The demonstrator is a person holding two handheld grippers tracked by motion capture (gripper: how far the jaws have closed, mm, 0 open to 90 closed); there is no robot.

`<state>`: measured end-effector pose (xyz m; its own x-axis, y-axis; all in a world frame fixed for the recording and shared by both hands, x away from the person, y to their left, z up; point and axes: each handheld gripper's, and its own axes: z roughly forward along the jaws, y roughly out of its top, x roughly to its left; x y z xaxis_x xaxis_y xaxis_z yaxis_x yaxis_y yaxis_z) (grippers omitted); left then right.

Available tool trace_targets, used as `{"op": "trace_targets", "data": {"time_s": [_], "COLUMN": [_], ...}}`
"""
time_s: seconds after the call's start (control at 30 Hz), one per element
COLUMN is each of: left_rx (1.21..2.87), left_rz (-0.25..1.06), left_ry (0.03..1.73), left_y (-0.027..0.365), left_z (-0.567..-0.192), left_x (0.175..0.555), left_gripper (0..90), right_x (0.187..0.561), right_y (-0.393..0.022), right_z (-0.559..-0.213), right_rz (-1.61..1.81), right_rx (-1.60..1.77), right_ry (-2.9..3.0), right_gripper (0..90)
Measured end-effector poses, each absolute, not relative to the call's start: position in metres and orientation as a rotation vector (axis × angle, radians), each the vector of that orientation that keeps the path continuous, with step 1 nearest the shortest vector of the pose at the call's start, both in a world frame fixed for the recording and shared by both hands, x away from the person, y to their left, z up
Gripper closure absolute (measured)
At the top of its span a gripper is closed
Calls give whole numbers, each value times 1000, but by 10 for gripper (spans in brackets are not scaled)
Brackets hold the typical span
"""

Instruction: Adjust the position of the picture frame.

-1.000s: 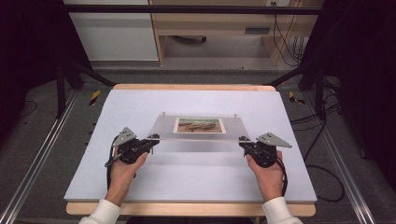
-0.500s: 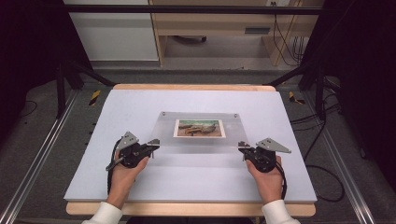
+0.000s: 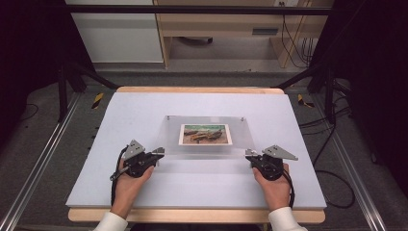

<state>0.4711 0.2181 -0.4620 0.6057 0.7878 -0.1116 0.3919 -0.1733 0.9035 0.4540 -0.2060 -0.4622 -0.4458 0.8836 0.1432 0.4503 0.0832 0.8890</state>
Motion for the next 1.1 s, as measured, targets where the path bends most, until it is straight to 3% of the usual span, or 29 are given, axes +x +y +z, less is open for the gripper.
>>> {"op": "trace_targets", "data": {"time_s": [1.1], "left_rx": [1837], "left_rz": [469], "left_ry": [1021], "left_y": [228], "left_z": [-467], "left_x": [465], "left_gripper": [841], "right_x": [458], "right_y": [-193], "right_z": [-470], "right_rz": [1264], "right_rx": [1273], "right_ry": [2021], "right_gripper": [846]}}
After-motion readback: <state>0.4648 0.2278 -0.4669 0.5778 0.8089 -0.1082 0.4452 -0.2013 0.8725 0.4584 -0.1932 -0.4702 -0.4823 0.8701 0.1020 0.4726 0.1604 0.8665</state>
